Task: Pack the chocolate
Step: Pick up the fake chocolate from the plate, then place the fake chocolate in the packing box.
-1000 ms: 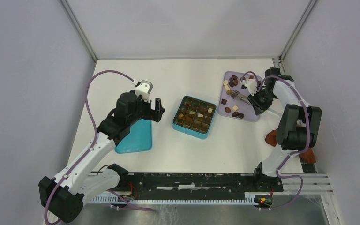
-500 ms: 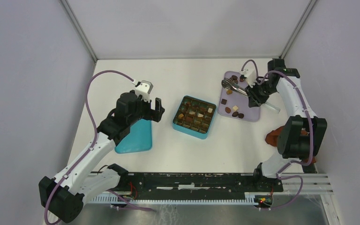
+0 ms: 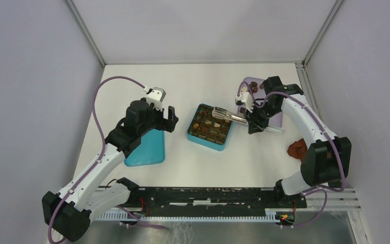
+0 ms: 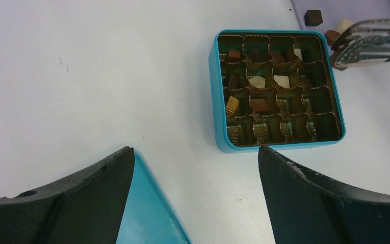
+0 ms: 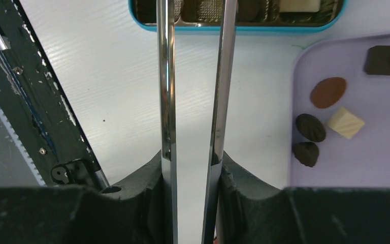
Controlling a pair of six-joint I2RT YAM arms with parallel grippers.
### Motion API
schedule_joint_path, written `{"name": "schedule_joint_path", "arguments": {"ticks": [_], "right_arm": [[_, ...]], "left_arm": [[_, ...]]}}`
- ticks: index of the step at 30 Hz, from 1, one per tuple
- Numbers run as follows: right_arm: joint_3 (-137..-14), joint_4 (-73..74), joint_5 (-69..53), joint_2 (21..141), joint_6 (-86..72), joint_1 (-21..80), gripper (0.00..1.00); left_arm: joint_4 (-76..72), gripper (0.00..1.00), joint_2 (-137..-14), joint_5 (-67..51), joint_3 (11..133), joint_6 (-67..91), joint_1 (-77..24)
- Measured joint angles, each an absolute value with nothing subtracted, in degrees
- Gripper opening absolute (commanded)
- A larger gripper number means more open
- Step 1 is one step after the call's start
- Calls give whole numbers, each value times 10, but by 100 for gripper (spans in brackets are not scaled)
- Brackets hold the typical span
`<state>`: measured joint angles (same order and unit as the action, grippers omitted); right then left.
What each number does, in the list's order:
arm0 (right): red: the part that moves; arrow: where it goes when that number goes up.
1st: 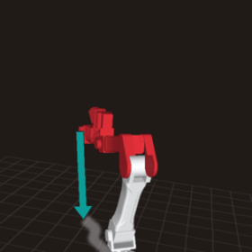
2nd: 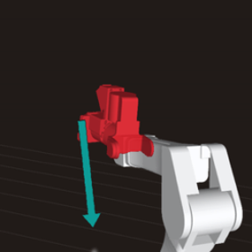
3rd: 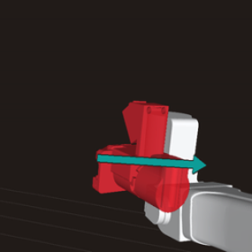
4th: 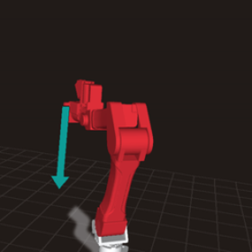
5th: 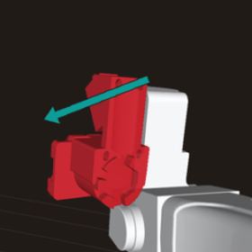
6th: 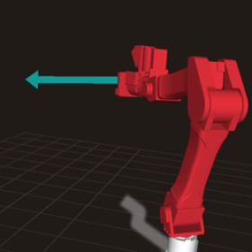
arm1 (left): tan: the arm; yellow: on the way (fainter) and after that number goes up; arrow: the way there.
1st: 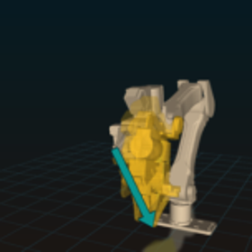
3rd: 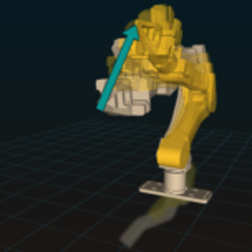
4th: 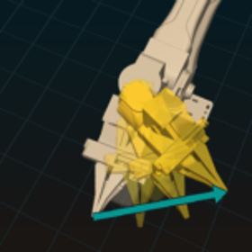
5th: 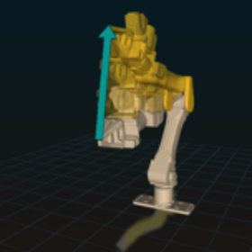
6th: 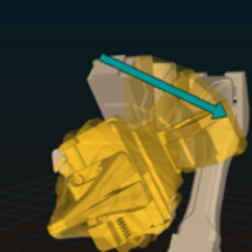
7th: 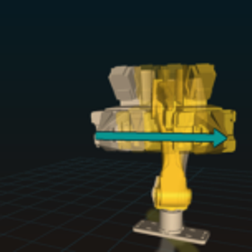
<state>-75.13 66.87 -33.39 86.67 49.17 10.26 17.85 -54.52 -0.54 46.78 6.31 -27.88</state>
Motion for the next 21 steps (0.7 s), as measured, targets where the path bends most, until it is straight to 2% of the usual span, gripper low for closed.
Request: {"name": "schedule_joint_path", "arguments": {"ticks": [16, 21], "right_arm": [[-649, 599, -253, 863, 452, 175, 0], [-648, 579, -232, 863, 438, 187, 4]], "left_arm": [[179, 96, -548, -5, 468, 63, -279], [179, 96, -548, -5, 468, 63, -279]]}}
